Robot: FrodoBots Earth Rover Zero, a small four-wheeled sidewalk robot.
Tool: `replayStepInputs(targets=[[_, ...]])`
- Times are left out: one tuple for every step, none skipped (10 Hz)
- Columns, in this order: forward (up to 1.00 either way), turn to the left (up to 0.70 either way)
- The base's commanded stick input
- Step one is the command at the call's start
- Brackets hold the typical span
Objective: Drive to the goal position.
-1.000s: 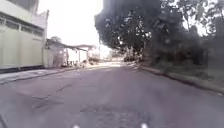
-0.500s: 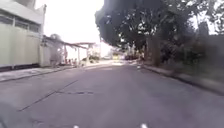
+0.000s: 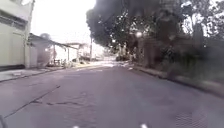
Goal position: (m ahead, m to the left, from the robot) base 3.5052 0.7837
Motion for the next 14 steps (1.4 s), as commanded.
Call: replayStepInputs(targets=[[1.00,0.00],[1.00,0.00],[1.00,0.00],[1.00,0.00],[1.00,0.00],[1.00,0.00],[1.00,0.00],[1.00,0.00],[1.00,0.00],[1.00,0.00],[1.00,0.00],[1.00,0.00],[1.00,0.00],[1.00,0.00]])
